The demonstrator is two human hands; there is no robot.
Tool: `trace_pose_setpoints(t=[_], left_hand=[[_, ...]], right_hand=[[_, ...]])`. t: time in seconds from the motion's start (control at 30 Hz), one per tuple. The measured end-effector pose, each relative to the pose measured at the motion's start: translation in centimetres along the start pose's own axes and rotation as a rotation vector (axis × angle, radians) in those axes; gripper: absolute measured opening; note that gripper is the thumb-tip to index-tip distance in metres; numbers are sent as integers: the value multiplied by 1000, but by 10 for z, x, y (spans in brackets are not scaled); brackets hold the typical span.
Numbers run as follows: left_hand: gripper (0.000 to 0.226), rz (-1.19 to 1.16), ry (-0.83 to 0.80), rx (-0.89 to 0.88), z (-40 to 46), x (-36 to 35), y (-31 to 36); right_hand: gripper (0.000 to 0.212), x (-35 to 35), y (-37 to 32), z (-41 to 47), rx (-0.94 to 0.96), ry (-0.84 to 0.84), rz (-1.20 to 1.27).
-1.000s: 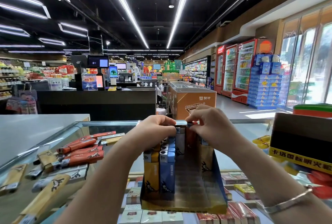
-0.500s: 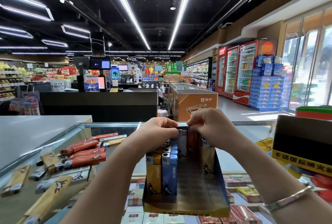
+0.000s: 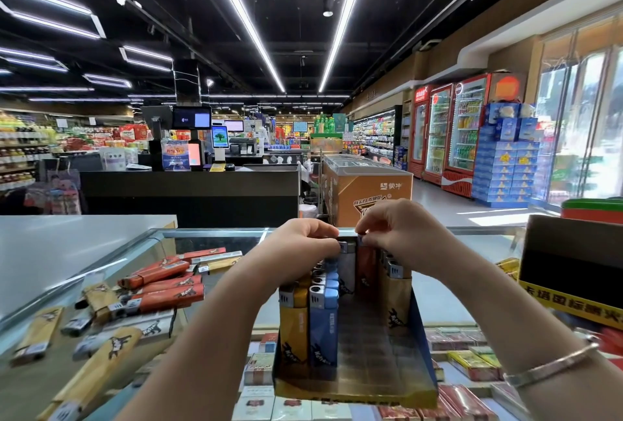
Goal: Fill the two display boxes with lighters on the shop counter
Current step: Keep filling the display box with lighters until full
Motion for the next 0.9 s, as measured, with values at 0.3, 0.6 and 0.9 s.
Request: trace_pose_setpoints(t=[0.3,0.6,0.9], left_hand=[[13,7,-11,3,-1,-1,1],[15,4,-10,-3,1,-1,1],[13,0,39,20,2,7,-3]], right_hand=[[29,5,-3,-4,28,71,16],[41,-3,12,-8,-115,-45,152],[18,-33,13,-14,-274,68,466]])
Point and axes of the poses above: each hand's wrist, its own z-axis towards the middle knuckle, its own x-axis out of the back of the hand, y = z × x, the point moved 9 cm from there along z, towards the middle knuckle, and after that the axes turned 8 degrees about x, right-handed, at the moved point
